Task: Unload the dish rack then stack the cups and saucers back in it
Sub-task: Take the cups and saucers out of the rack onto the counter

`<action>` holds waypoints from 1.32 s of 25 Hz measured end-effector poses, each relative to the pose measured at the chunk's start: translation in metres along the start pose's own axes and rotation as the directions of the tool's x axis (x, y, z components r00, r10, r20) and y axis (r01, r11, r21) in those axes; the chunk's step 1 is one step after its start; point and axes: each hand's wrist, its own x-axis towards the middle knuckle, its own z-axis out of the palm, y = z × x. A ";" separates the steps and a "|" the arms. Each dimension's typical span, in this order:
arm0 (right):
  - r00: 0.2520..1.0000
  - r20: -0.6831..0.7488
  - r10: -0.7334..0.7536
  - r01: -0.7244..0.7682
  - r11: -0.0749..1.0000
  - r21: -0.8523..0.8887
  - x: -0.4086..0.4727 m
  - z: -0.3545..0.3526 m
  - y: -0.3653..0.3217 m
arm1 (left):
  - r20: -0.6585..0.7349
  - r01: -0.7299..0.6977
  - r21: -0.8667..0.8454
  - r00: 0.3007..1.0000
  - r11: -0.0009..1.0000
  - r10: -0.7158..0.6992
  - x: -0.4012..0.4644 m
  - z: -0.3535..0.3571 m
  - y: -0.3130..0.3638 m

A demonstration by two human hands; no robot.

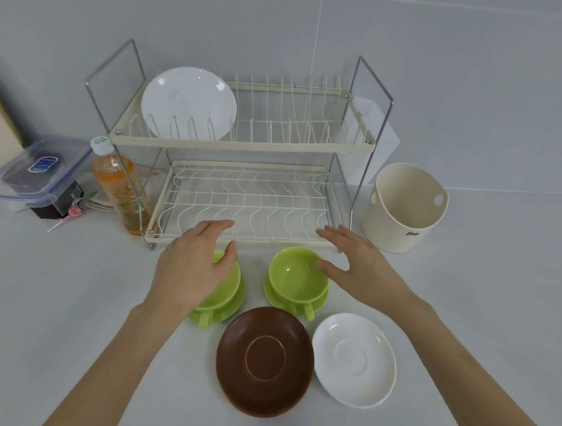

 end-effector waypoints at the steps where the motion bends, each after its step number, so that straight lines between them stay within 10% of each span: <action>1: 1.000 -0.015 -0.024 0.024 1.000 0.012 0.007 -0.008 -0.008 | -0.028 -0.029 0.000 0.999 1.000 0.029 0.009 -0.008 -0.001; 13: 0.969 -0.164 -0.186 0.192 0.981 0.026 0.128 -0.065 -0.108 | -0.182 -0.096 0.134 0.976 0.986 0.120 0.125 -0.088 -0.028; 24: 0.988 0.061 0.143 -0.146 0.988 0.045 0.251 -0.044 -0.136 | -0.030 0.071 0.111 0.997 0.991 -0.068 0.233 -0.085 -0.077; 33: 0.968 0.036 0.247 -0.239 0.878 0.415 0.274 -0.031 -0.134 | 0.047 0.141 -0.019 0.989 0.990 -0.140 0.259 -0.075 -0.091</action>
